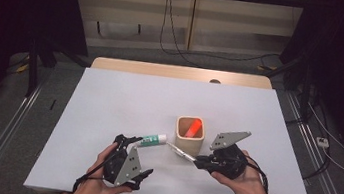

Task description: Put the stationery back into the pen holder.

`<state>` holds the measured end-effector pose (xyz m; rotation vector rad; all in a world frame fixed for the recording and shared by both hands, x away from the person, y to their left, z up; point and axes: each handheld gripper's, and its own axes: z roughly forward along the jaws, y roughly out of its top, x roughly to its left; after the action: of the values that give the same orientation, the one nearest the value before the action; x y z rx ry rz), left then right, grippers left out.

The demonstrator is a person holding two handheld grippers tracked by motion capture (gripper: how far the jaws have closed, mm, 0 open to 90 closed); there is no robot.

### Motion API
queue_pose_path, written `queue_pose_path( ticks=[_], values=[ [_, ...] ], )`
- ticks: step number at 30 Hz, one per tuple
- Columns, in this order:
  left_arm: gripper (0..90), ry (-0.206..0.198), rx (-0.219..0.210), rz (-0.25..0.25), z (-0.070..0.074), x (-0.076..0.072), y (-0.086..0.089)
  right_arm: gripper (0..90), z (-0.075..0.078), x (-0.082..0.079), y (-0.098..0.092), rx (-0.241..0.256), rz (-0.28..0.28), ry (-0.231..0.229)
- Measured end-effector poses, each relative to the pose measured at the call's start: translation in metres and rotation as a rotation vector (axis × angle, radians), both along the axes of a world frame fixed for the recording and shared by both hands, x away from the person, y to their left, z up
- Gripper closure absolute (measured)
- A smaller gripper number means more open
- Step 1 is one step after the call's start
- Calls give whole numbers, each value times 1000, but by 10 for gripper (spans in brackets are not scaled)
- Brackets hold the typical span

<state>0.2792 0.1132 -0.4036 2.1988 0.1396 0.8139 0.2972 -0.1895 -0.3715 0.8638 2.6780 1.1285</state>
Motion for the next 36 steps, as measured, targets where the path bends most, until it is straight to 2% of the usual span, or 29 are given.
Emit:
queue_pose_path(
  ticks=[2, 4, 7, 12, 13, 16, 19, 20, 22, 24, 26, 28, 32, 36],
  values=[
    [119, -55, 26, 40, 0, -1, -1, 810, -2, 0, 1, -5, 4, 4],
    [112, -65, 28, 45, 1, 1, -2, 810, -2, 1, 2, -3, 7, 8],
    [123, -94, 57, 49, 3, 2, -4, 810, -2, 1, 2, 0, 2, 11],
    [149, -138, 122, 4, 4, 3, -16, 810, -2, 0, 4, -5, 16, -1],
    [145, -165, 151, -11, 5, 1, -18, 809, -2, 0, 5, -7, 17, 1],
    [170, -212, 173, -40, 4, -2, -24, 810, -4, 0, 6, -4, 22, 4],
    [188, -242, 178, -32, 2, -4, -30, 810, -6, 1, 7, -9, 22, 10],
    [195, -259, 192, -37, 1, -4, -32, 810, -7, 1, 7, -11, 22, 15],
    [269, -296, 217, -43, -2, -5, -34, 809, -8, 1, 8, -10, 21, 19],
    [296, -319, 241, -27, -5, -4, -36, 809, -9, 2, 9, -13, 23, 21],
    [315, -324, 238, -18, -8, -3, -37, 809, -11, 3, 10, -19, 31, 34],
    [360, -325, 266, -34, -11, -4, -38, 809, -12, 3, 12, -26, 35, 45],
    [434, -386, 323, -65, -19, -12, -43, 809, -15, 4, 15, -33, 36, 54],
    [471, -386, 347, -89, -21, -16, -49, 809, -16, 5, 17, -25, 35, 56]
  ],
)
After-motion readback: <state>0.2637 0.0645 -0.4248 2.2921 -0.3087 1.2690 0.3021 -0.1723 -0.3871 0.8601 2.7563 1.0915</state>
